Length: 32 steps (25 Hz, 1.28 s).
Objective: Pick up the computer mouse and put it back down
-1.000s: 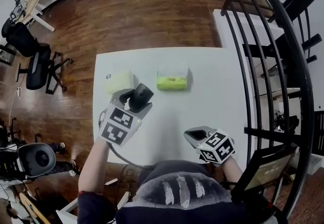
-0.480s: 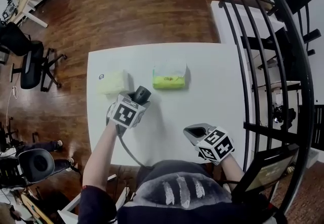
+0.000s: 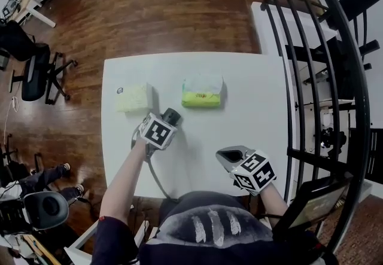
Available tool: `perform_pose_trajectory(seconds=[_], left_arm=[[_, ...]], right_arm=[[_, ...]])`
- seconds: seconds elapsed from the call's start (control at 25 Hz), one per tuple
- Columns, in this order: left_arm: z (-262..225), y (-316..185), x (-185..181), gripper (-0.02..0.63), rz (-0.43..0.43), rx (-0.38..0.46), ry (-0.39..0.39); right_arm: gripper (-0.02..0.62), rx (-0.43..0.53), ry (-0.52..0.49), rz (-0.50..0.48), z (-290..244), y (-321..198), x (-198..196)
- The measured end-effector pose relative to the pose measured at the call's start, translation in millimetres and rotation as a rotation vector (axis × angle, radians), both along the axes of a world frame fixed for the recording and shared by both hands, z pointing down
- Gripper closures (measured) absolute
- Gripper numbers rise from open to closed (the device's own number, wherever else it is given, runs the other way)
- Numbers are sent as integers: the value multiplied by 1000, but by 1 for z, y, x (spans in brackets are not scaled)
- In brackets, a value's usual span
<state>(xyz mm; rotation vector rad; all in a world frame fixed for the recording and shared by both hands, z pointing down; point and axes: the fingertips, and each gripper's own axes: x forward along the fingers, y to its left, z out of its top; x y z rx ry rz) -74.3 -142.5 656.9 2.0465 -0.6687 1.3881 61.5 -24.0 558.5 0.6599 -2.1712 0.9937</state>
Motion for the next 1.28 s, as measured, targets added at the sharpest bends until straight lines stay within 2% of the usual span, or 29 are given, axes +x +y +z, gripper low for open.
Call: perform_pose_trajectory(seconds=[0.32, 0.44, 0.56, 0.68, 0.8, 0.84, 0.88, 0.96, 1.04, 1.12, 1.28], left_arm=[[15, 7, -2, 295, 26, -13, -45], [8, 7, 2, 259, 5, -12, -11], [-10, 4, -4, 259, -4, 32, -15], [-33, 4, -5, 262, -21, 88, 31], [-76, 12, -3, 301, -31, 159, 112], [-91, 16, -2, 332, -30, 180, 138], [-105, 21, -2, 371, -29, 205, 156], [-127, 31, -7, 401, -32, 273, 167], [-147, 40, -13, 518, -50, 352, 176], [-168, 52, -14, 591, -71, 405, 220], [-200, 91, -9, 591, -85, 422, 331]], right_arm=[[591, 5, -9, -10, -2, 7, -6], [591, 15, -10, -16, -7, 8, -7], [591, 26, -5, -19, -11, 9, -7], [591, 42, -2, -27, -15, 7, -8], [591, 63, -12, -26, -24, 4, -9], [591, 75, -20, -24, -29, 3, -10], [591, 92, -31, -23, -35, 1, -12], [591, 131, -67, -22, -48, -3, -17], [591, 167, -116, -14, -65, -3, -23], [591, 196, -164, -2, -84, -2, -29], [591, 233, -204, -3, -115, 10, -43]])
